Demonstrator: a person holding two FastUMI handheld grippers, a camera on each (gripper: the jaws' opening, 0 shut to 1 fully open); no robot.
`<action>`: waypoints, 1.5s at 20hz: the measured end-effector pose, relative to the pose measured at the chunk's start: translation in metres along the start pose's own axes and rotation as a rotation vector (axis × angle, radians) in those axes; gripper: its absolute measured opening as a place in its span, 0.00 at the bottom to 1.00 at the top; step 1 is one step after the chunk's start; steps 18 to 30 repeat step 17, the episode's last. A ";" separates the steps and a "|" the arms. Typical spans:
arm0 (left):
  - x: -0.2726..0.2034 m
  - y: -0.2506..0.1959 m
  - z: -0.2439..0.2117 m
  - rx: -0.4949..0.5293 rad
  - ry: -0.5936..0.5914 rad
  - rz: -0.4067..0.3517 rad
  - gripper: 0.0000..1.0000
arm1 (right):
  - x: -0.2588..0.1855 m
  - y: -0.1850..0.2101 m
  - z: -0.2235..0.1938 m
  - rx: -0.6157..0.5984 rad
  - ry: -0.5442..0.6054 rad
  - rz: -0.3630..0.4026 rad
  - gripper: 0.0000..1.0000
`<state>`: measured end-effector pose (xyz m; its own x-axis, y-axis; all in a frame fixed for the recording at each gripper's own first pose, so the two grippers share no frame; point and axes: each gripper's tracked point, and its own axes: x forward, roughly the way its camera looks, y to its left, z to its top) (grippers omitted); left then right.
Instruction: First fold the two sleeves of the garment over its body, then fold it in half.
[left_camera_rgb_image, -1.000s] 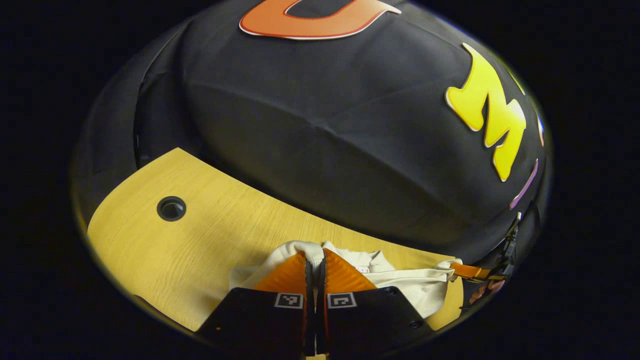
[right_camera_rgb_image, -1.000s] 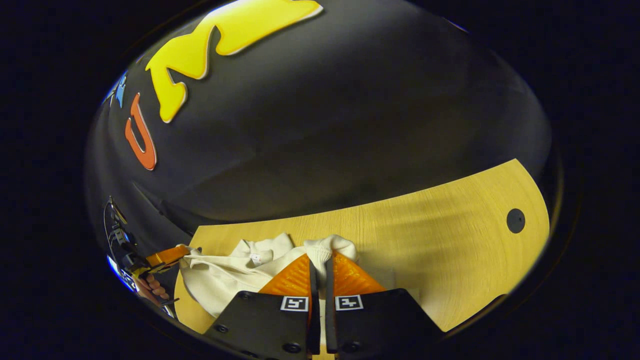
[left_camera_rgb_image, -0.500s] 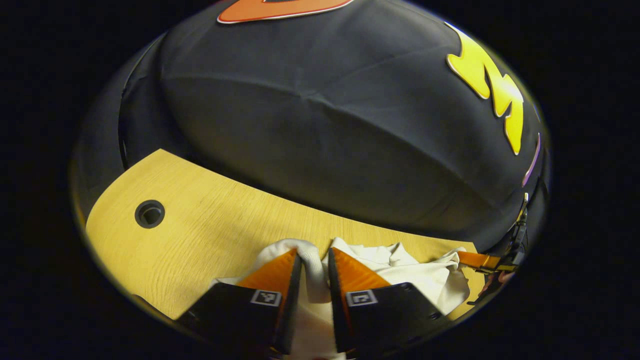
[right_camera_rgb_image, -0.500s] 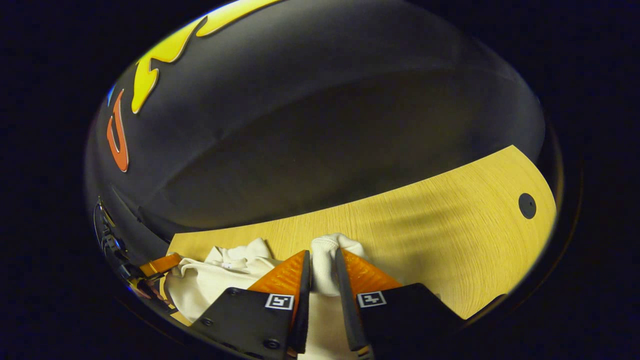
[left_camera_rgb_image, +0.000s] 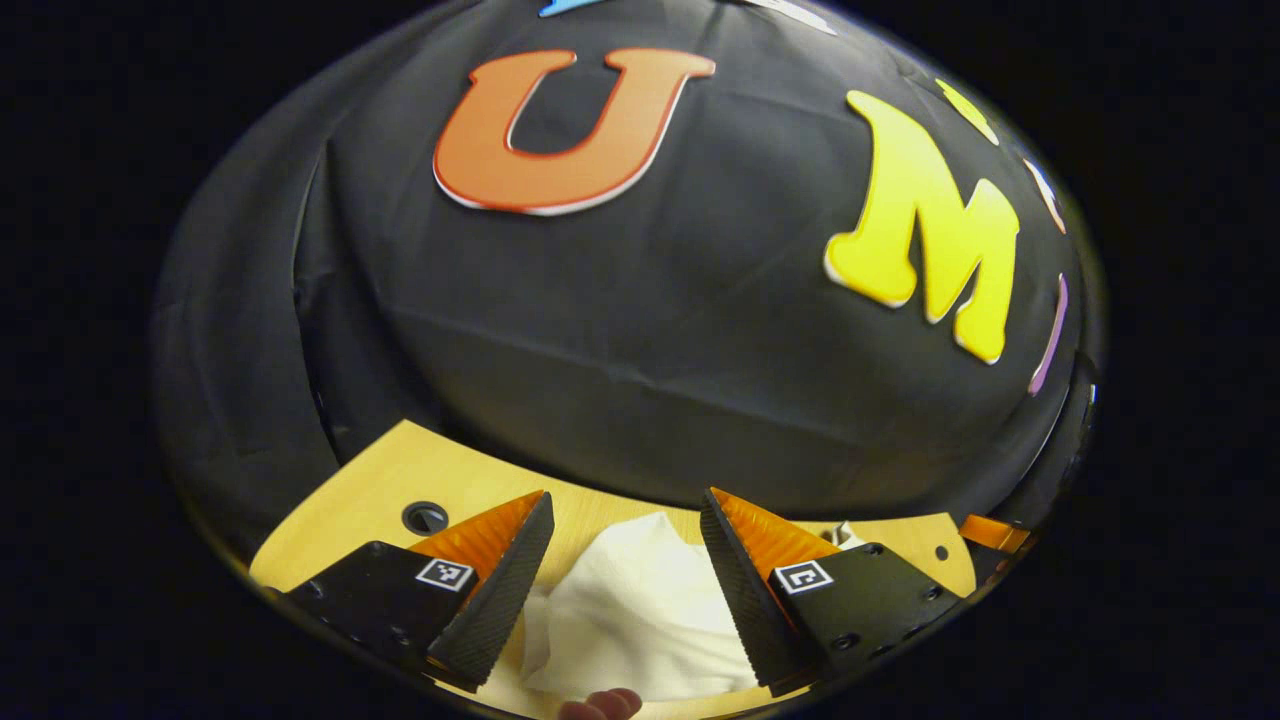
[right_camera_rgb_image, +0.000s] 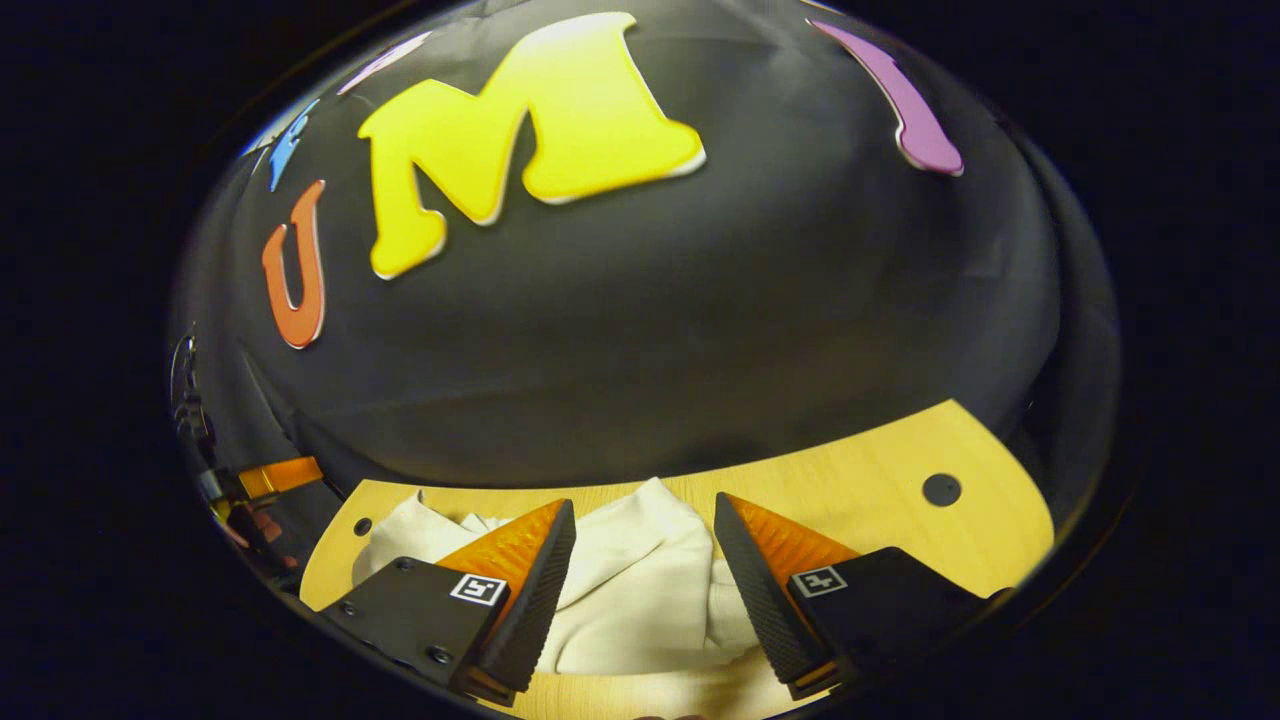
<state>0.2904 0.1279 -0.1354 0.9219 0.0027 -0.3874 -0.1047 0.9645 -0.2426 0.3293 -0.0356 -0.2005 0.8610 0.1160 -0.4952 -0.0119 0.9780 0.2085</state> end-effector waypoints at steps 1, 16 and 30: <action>-0.023 -0.001 0.018 0.018 -0.035 0.013 0.93 | -0.022 0.008 0.016 -0.029 -0.031 0.003 0.87; -0.303 -0.100 0.122 0.263 -0.448 -0.016 1.00 | -0.280 0.112 0.106 -0.269 -0.435 0.017 0.91; -0.311 -0.102 0.112 0.272 -0.451 -0.008 0.84 | -0.288 0.114 0.098 -0.261 -0.432 0.025 0.91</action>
